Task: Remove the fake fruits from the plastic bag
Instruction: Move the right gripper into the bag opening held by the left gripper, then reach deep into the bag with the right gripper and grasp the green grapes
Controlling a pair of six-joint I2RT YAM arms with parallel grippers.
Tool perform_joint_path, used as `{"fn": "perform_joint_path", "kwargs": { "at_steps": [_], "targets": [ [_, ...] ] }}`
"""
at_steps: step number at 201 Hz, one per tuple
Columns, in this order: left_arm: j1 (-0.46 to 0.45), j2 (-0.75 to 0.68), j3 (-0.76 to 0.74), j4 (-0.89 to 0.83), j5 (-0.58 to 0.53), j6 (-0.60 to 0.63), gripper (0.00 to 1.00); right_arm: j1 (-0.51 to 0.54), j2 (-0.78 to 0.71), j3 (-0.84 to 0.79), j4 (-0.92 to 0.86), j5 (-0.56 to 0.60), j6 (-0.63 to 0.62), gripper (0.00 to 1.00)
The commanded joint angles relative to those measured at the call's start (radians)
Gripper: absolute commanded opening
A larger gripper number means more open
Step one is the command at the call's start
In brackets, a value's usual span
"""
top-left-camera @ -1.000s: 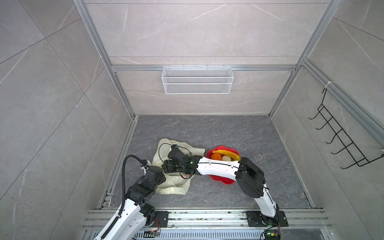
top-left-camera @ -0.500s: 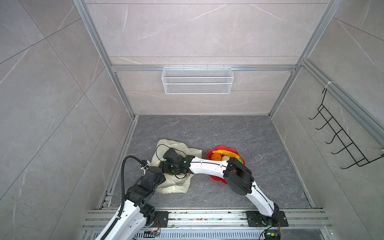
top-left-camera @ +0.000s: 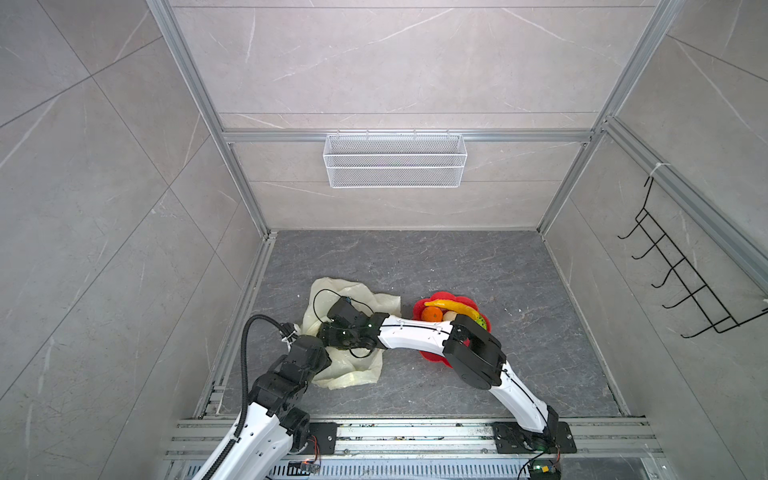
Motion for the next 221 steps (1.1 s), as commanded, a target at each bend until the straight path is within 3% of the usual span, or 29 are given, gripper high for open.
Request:
{"fn": "perform_joint_path", "kwargs": {
  "at_steps": [1,29,83,132,196,221],
  "targets": [
    [-0.001,-0.047,-0.021,-0.135,-0.088,-0.159,0.07,-0.014,-0.040,-0.117,-0.023,0.079,0.013,0.82],
    [-0.001,-0.049,-0.049,-0.228,-0.166,-0.317,0.07,-0.038,-0.084,-0.193,0.004,0.113,0.013,0.81],
    [-0.001,-0.017,-0.070,-0.263,-0.208,-0.419,0.10,-0.063,-0.141,-0.280,0.044,0.141,0.009,0.79],
    [0.000,0.007,-0.091,-0.042,-0.110,-0.237,0.09,-0.026,-0.189,-0.250,0.142,0.061,-0.140,0.74],
    [0.000,-0.074,-0.060,-0.079,-0.128,-0.174,0.07,0.028,-0.103,-0.118,0.140,-0.044,-0.198,0.70],
    [0.000,-0.092,-0.066,-0.084,-0.121,-0.170,0.07,0.036,-0.038,-0.011,0.053,-0.053,-0.210,0.71]
  ]
}}
